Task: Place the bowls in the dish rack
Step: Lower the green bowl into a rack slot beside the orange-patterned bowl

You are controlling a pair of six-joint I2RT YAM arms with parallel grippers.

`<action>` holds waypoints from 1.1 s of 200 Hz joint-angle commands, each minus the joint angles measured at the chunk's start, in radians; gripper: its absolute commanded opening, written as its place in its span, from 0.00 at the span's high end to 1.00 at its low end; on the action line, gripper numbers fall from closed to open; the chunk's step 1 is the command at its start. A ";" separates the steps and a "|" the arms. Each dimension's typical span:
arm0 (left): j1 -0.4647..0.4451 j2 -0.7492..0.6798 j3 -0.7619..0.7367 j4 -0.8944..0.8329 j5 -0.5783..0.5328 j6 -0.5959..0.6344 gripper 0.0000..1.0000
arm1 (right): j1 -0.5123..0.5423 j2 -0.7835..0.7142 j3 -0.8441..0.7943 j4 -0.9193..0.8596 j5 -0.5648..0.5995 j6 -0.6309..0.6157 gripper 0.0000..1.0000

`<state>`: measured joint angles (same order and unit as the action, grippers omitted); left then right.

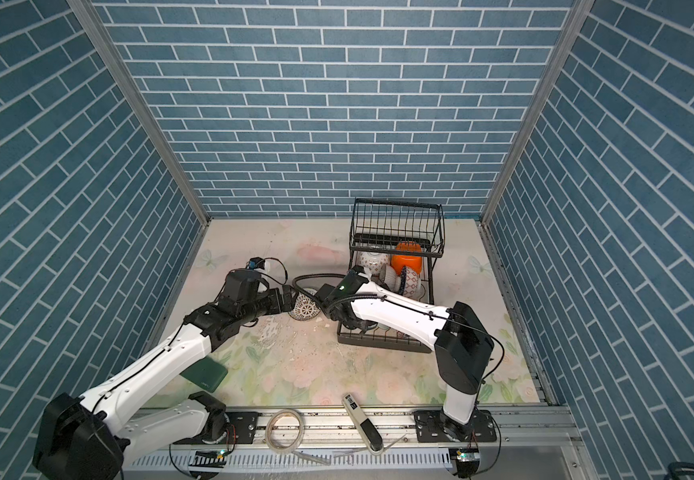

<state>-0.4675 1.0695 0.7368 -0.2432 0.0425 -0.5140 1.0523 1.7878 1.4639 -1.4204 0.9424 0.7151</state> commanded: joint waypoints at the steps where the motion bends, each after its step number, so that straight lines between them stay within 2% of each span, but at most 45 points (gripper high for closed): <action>1: 0.010 -0.044 -0.029 0.071 -0.022 0.032 0.00 | 0.006 0.038 0.040 -0.098 0.097 0.121 1.00; 61: 0.018 -0.111 -0.099 0.174 -0.042 0.036 0.00 | -0.008 0.087 -0.006 -0.089 0.090 0.141 1.00; 158: 0.048 -0.093 -0.128 0.207 -0.043 0.039 0.00 | -0.044 0.154 0.003 -0.081 0.105 0.112 1.00; 220: 0.069 -0.080 -0.129 0.217 -0.039 0.043 0.00 | -0.054 0.218 0.017 -0.100 0.122 0.173 1.00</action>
<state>-0.4122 0.9840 0.6163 -0.0479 0.0078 -0.4816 1.0058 1.9919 1.4631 -1.4624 1.0016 0.7933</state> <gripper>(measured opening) 0.996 0.087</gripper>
